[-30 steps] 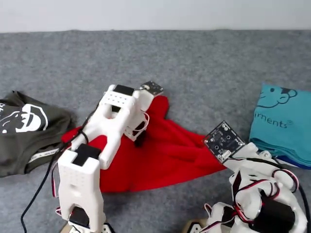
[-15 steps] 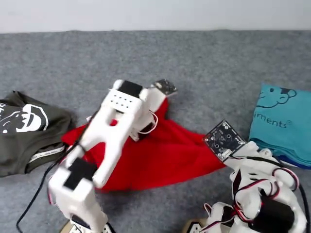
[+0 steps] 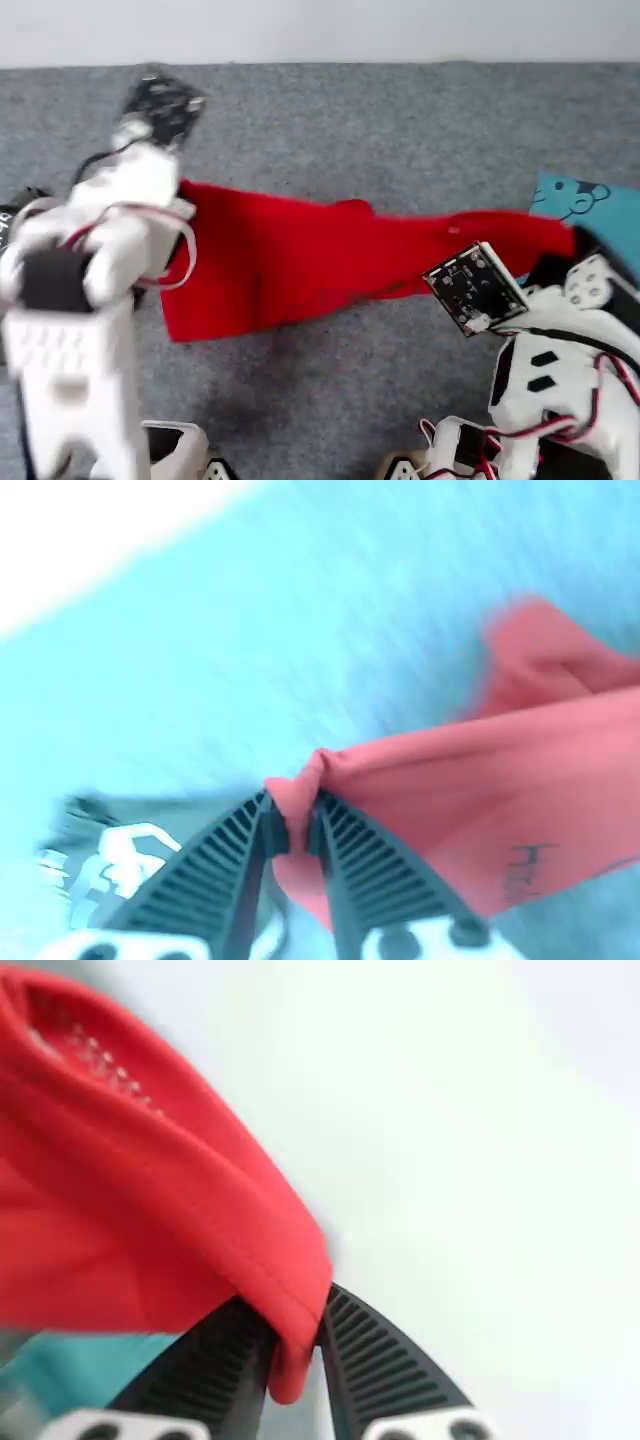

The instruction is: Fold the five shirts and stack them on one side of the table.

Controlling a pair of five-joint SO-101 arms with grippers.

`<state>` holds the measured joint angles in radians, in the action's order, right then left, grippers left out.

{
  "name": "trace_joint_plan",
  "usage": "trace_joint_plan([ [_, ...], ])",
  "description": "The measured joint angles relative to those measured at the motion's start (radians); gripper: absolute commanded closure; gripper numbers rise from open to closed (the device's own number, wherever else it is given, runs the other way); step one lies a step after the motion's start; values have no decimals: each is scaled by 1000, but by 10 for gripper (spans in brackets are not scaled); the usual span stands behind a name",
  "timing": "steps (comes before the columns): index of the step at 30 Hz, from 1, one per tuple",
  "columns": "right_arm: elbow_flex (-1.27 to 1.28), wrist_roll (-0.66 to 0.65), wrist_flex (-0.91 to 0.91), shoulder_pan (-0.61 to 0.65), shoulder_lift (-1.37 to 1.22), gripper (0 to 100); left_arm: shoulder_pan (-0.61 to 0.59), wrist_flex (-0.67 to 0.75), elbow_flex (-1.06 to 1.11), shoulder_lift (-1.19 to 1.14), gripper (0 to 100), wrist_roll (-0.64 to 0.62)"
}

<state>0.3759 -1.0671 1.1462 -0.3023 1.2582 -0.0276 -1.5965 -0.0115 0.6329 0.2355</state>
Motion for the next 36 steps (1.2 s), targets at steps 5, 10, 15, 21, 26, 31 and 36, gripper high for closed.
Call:
trace_joint_plan([
  [5, -3, 0, -267, 0, 0, 989, -34, 95, -43, 186, 986, 54],
  [10, -3, 0, -497, 0, 2, 989, -34, 193, -51, 322, 986, 98],
  [15, -60, -8, -603, 0, -5, 989, -35, 256, -54, 428, 986, 146],
  [21, -201, -21, -594, -11, 11, 989, -43, 267, -54, 560, 985, 222],
  [26, -284, -21, -473, -55, 28, 989, -100, 255, -55, 634, 985, 250],
  [31, -215, -21, -379, -61, 31, 989, -126, 149, -26, 634, 985, 250],
  [36, 21, -66, -371, 3, 31, 989, -126, 146, 198, 634, 985, 269],
])
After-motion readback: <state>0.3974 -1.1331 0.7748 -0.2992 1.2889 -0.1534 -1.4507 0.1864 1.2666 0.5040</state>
